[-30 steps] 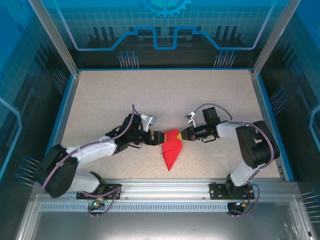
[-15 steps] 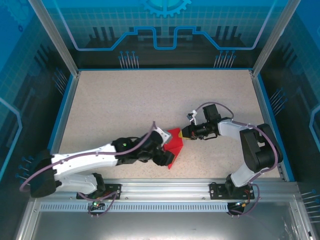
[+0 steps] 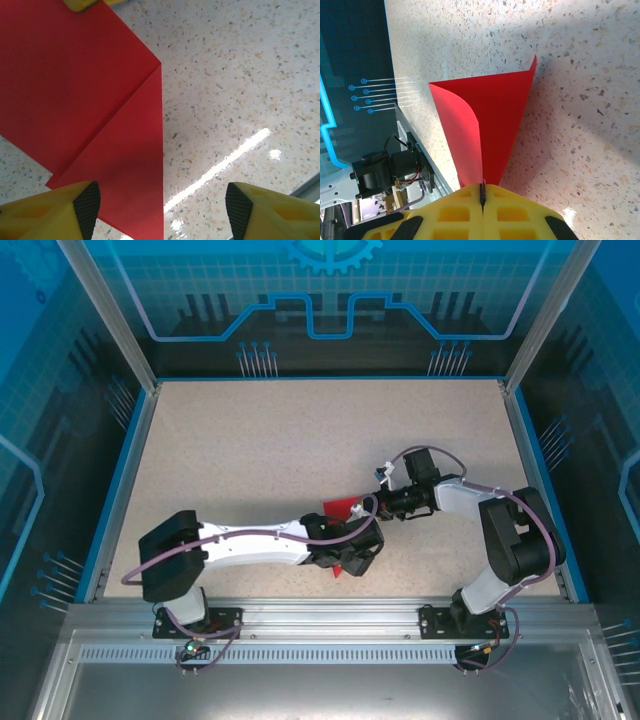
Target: Fold a paper plane with a square sheet of paper (fold left side to right side)
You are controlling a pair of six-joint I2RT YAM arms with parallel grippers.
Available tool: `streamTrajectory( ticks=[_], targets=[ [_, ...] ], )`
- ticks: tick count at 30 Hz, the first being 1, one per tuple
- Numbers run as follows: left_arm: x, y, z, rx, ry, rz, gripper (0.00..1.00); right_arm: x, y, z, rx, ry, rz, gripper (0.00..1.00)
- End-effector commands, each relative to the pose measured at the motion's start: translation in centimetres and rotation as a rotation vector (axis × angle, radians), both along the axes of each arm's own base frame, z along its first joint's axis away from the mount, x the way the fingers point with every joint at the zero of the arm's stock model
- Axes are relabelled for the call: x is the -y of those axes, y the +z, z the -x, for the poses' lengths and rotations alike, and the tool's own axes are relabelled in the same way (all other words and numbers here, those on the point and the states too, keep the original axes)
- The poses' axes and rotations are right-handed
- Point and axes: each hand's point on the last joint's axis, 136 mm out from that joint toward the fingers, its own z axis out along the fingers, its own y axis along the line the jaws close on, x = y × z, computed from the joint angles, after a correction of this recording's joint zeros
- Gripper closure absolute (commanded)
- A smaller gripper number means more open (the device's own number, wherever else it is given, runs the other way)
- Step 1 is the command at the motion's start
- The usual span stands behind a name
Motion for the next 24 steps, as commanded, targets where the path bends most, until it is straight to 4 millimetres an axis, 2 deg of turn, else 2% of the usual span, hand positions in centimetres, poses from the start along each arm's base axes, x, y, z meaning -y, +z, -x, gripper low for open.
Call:
streamTrajectory(
  ticks=[1, 12, 24],
  targets=[
    [-0.1, -0.3, -0.4, 0.010, 0.035, -0.069, 0.33, -0.6, 0.3, 0.2, -0.022, 0.010, 0.000, 1.00],
    [-1.6, -2.7, -1.5, 0.030, 0.109, -0.264, 0.49, -0.9, 0.0, 0.2, -0.030, 0.019, 0.005, 1.00],
    [-1.4, -3.7, -1.2, 0.007, 0.100, -0.260, 0.69, -1.1, -0.4, 0.3, -0.038, 0.025, 0.019, 1.00]
  ],
)
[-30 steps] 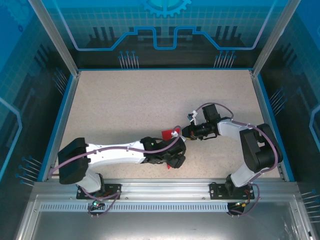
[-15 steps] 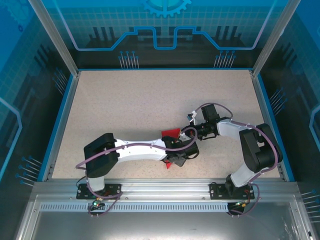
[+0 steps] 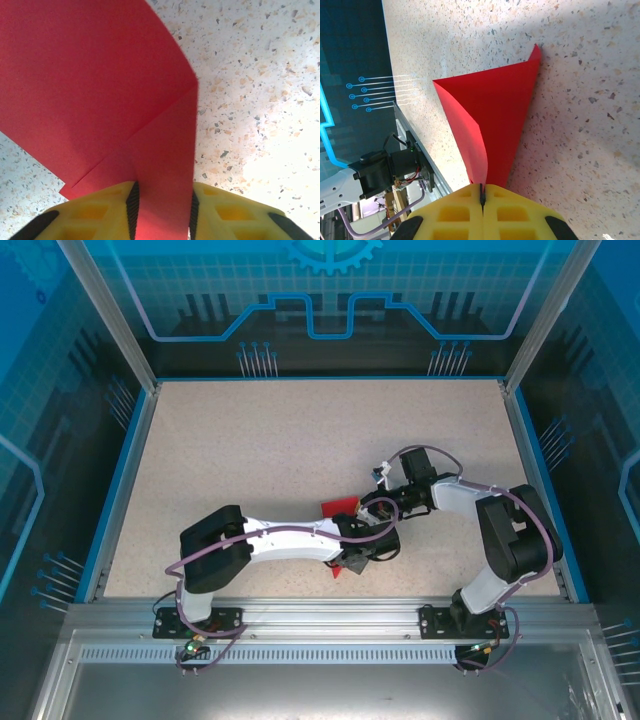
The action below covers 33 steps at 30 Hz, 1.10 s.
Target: Fold a paper plane with a square sheet of paper (fold left side to right side)
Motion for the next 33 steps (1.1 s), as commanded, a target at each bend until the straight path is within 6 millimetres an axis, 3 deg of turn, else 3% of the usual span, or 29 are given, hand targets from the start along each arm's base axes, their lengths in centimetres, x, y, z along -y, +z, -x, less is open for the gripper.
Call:
streamTrajectory(
  ticks=[1, 6, 11, 14, 20, 23, 28, 33],
  targets=[
    [-0.2, -0.3, 0.2, -0.005, -0.003, -0.024, 0.71, -0.5, -0.3, 0.3, -0.030, 0.013, 0.014, 1.00],
    [0.3, -0.4, 0.5, -0.020, -0.008, 0.006, 0.81, -0.4, -0.4, 0.3, -0.028, 0.014, 0.022, 0.97],
    [0.5, -0.2, 0.6, -0.025, -0.004, 0.040, 0.88, -0.4, 0.3, 0.2, 0.004, 0.019, 0.017, 0.85],
    [0.7, 0.0, 0.8, -0.035, 0.000, 0.081, 0.90, 0.0, 1.4, -0.3, 0.061, -0.002, 0.031, 0.72],
    [1.2, 0.7, 0.8, -0.071, 0.017, 0.209, 0.92, 3.3, 4.8, -1.7, 0.233, -0.141, 0.086, 0.33],
    [1.5, 1.4, 0.6, -0.089, 0.025, 0.289, 0.92, 5.8, 5.6, -1.8, 0.291, -0.228, 0.132, 0.19],
    [1.4, 2.2, 0.0, -0.128, 0.055, 0.449, 0.92, 8.5, 5.4, -1.1, 0.330, -0.294, 0.179, 0.07],
    [1.0, 2.4, -0.5, -0.181, 0.078, 0.648, 0.92, 8.8, 4.6, 0.1, 0.337, -0.271, 0.175, 0.05]
  ],
)
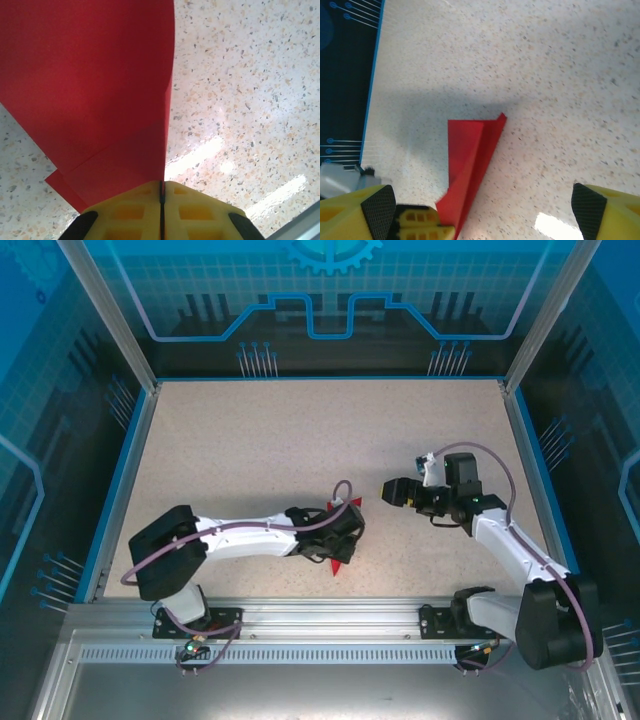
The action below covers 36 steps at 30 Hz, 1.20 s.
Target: Fold a paper plane with a square sheet of paper (fold left side to right side)
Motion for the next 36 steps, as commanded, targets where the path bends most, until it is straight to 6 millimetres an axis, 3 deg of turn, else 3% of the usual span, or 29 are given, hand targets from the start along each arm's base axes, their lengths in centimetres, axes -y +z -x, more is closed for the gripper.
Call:
streamTrajectory(
  ticks=[1, 9, 15, 25, 36],
  targets=[
    [1.7, 1.7, -0.2, -0.043, -0.002, 0.236, 0.92, 0.4, -1.0, 1.2, -0.009, 0.018, 0.012, 0.05],
    [0.6, 2.0, -1.3, -0.093, 0.034, 0.536, 0.92, -0.5, -3.0, 3.1, -0.020, 0.055, -0.045, 0.05],
    [1.7, 2.3, -2.0, -0.139, 0.010, 0.658, 0.92, -1.5, -4.4, 4.0, -0.029, 0.095, -0.033, 0.06],
    [2.1, 0.0, -3.5, -0.219, 0.056, 0.706, 0.92, -2.4, -5.1, 4.1, -0.011, 0.108, -0.003, 0.11],
    [2.0, -0.1, -4.8, -0.250, 0.053, 0.776, 0.92, -3.4, -6.1, 3.6, -0.041, 0.102, -0.018, 0.19]
  ],
)
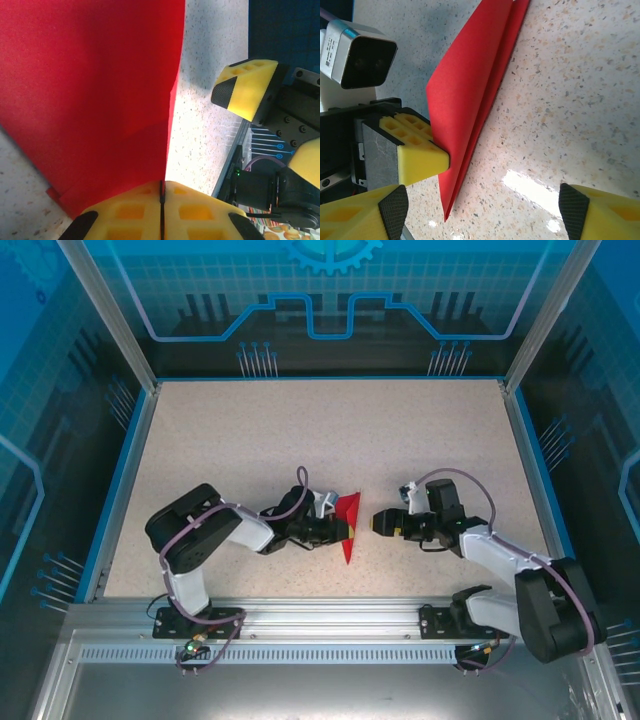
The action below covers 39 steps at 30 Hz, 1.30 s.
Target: Fold a paper plane with a square sheet of paper (fold left side to right side)
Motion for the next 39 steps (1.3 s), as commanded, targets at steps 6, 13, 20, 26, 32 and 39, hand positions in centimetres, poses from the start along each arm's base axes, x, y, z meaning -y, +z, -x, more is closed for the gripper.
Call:
streamTrajectory(
  ticks=[6, 13, 20, 26, 32, 39],
  targets=[
    [0.3, 1.1, -1.5, -0.004, -0.003, 0.102, 0.92, -1.4, 1.0, -2.2, 0.013, -0.068, -0.082, 0.28],
    [-0.1, 0.8, -1.7, -0.022, 0.015, 0.128, 0.92, -3.2, 0.8, -3.8, -0.003, -0.066, -0.086, 0.35],
    [-1.1, 0.6, -1.7, -0.022, 0.029, 0.128, 0.92, -4.8, -0.1, -4.9, -0.009, -0.054, -0.031, 0.37],
    [-1.7, 0.3, -1.6, -0.024, 0.033, 0.121, 0.92, -5.7, -0.9, -5.7, -0.022, -0.050, -0.014, 0.40],
    [-2.3, -0.1, -1.7, -0.029, 0.045, 0.114, 0.92, -5.9, -1.6, -6.0, -0.036, -0.059, 0.011, 0.42],
    [-2.5, -0.1, -1.8, -0.026, 0.049, 0.115, 0.92, -6.7, -2.0, -6.6, -0.042, -0.050, 0.014, 0.44]
  ],
)
